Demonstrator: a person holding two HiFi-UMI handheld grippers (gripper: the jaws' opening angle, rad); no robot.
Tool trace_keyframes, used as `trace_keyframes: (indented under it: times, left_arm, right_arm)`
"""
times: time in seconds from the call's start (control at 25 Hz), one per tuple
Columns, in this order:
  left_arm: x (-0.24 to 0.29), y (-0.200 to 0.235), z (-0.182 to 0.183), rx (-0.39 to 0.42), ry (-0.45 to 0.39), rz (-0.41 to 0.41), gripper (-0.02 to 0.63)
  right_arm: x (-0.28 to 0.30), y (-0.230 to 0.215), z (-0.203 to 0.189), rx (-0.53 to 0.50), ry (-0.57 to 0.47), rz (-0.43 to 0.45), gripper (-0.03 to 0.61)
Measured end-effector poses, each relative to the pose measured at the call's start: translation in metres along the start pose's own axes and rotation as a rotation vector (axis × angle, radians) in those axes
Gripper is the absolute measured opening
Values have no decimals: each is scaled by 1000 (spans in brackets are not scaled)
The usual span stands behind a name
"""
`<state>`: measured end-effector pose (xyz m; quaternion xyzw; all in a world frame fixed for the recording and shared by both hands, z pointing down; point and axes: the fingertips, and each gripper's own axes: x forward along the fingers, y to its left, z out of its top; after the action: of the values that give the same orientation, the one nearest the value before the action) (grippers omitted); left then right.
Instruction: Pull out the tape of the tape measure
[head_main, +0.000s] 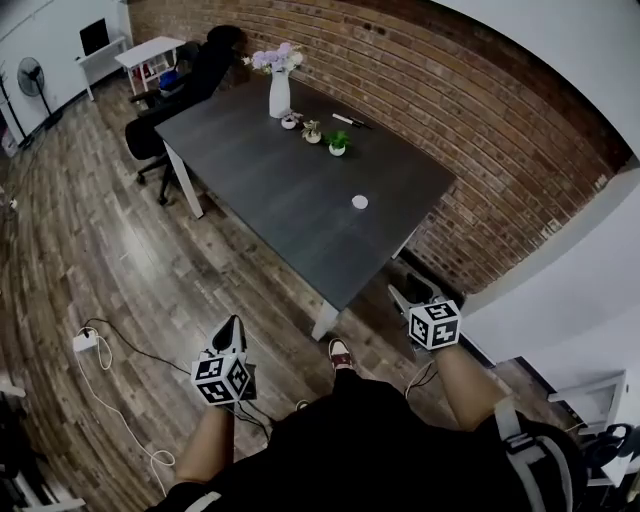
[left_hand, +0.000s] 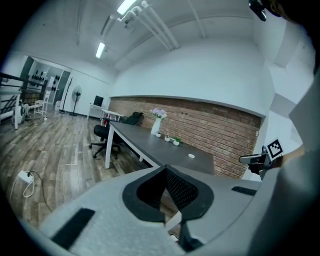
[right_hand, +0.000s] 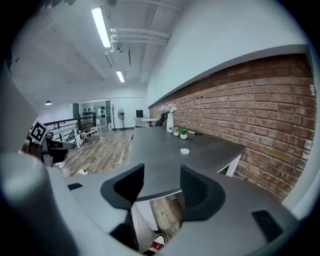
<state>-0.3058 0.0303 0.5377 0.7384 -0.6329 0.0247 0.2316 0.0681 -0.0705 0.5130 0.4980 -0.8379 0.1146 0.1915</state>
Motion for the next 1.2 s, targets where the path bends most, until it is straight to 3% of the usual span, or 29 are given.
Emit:
trace_keyframes:
  times: [0.28, 0.44, 0.6, 0.96, 1.2]
  left_arm:
    - [51, -10, 32, 80, -12, 16, 8]
    - [97, -38, 37, 126, 79, -18, 8]
    - [144, -71, 52, 175, 122, -43, 8]
    - [180, -100, 16, 199, 290, -5, 9]
    - [195, -90, 14, 185, 320, 12, 9]
  right_arm:
    - [92, -47, -5, 50, 88, 83, 243]
    - [163, -80, -5, 30, 160, 87, 282]
    - [235, -100, 10, -34, 231, 149, 296]
    - [330, -120, 10, -207, 364, 256, 296]
    - [351, -120, 10, -255, 411, 379, 289]
